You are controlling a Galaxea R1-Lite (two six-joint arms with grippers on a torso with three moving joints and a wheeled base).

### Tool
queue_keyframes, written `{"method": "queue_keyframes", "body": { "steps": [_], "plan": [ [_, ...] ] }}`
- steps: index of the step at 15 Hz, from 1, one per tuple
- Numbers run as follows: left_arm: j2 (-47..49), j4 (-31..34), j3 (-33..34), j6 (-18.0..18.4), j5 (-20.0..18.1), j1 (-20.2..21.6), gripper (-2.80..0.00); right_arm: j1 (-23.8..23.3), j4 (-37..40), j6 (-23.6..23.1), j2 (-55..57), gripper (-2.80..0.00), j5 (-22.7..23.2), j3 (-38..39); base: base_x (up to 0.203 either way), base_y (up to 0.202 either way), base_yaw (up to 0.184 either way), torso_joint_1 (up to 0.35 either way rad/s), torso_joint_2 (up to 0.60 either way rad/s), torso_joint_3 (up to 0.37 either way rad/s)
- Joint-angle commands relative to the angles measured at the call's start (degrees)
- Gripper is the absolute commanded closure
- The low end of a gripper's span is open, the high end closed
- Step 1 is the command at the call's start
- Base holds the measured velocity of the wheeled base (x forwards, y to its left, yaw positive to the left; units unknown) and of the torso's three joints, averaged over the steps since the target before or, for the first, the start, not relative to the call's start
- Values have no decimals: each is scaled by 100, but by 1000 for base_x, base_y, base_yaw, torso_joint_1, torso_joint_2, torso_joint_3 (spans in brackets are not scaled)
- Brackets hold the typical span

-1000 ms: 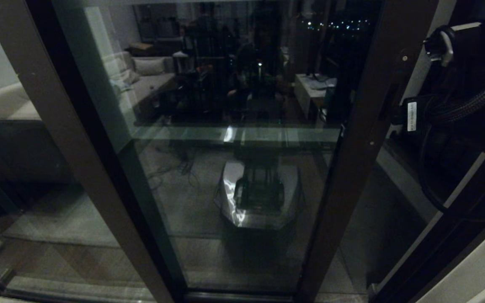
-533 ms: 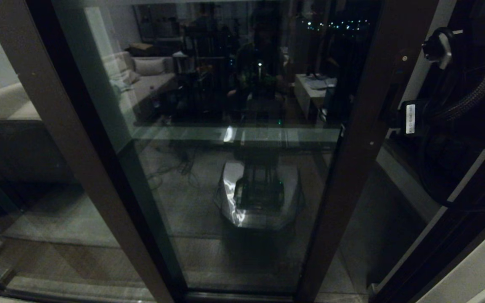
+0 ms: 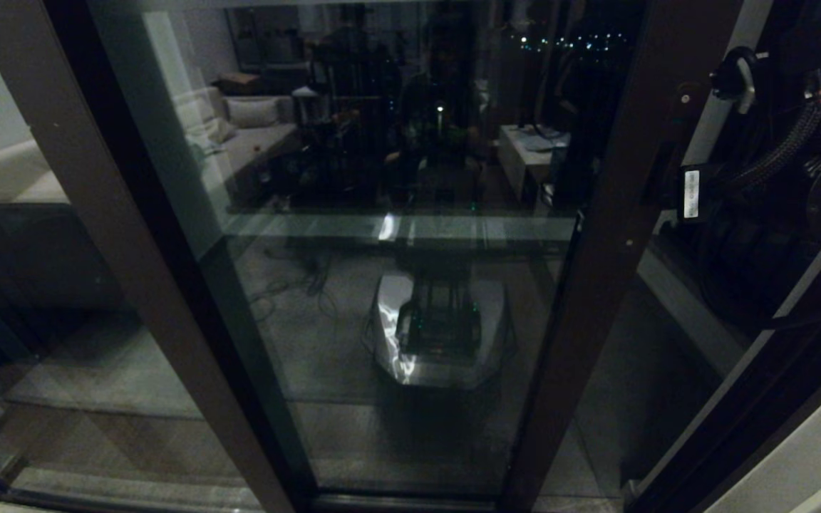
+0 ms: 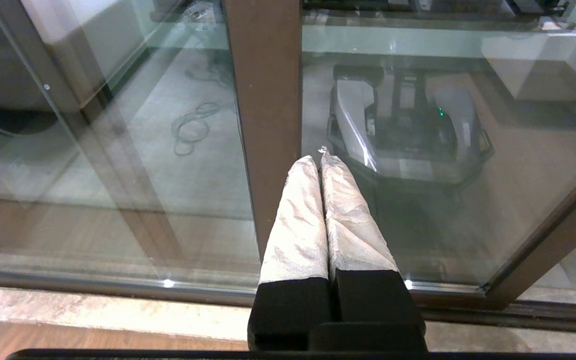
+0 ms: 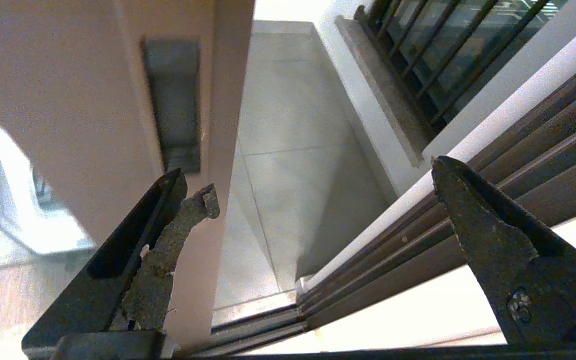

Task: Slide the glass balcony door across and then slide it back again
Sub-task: Close the slid door

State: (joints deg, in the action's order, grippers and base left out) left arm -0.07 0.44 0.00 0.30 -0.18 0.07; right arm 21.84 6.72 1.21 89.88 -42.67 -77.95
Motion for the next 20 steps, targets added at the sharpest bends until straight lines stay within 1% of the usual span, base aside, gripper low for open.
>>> {"method": "queue_keyframes", "body": {
  "steps": [1,9,20],
  "plan": [
    [-1,0,9,-4,0,1,0,-14,-4,2,110,-280,-22,-63,0,0,0,0,0,0],
    [-1,0,9,4,0,1,0,-154,-169,-33,227,-280,-31,-63,0,0,0,0,0,0],
    [-1,0,9,5,0,1,0,-266,-180,-42,258,-280,-22,-36,0,0,0,0,0,0]
  ]
}}
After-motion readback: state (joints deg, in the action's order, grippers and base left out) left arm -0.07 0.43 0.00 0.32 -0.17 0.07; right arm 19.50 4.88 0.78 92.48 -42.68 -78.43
